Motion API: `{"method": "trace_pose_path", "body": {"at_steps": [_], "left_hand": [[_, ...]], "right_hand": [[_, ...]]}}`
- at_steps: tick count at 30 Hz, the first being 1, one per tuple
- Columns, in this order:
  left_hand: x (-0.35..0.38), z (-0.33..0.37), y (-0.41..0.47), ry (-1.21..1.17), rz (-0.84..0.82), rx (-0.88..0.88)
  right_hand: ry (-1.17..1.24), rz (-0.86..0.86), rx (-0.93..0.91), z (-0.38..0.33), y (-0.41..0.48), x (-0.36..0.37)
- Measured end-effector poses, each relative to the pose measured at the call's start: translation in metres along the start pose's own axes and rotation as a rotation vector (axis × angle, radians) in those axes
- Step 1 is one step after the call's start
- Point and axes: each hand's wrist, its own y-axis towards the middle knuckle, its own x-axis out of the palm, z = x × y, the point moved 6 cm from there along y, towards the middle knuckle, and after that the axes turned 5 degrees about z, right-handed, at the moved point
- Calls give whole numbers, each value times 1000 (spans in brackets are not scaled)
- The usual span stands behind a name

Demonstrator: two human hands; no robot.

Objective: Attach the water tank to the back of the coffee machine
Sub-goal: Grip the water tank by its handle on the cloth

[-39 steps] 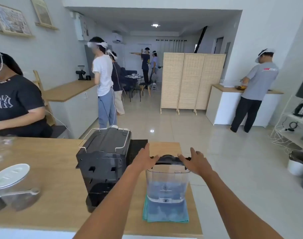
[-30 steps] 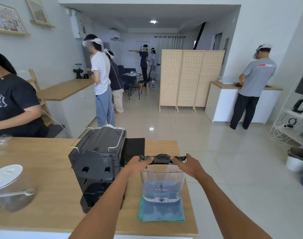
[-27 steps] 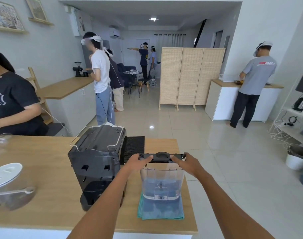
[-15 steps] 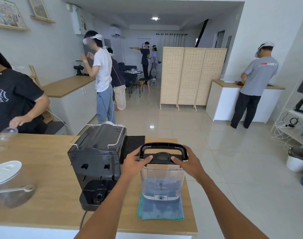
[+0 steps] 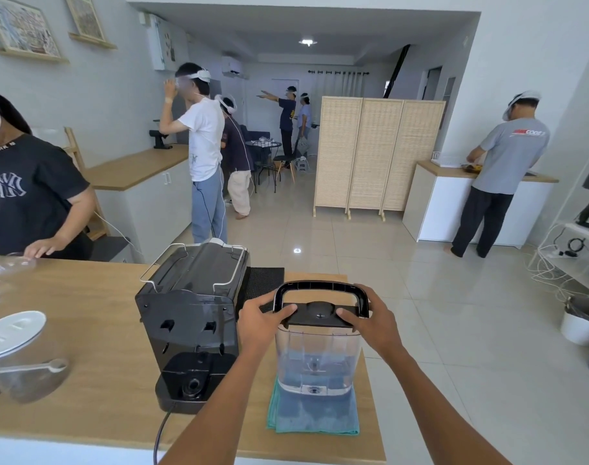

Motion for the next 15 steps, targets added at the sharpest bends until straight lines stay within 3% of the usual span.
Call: {"method": "trace_pose_path", "body": {"at_steps": [15], "left_hand": [[5, 28, -16, 101, 156, 124]], "right_hand": [[11, 13, 190, -11, 5, 7]]}}
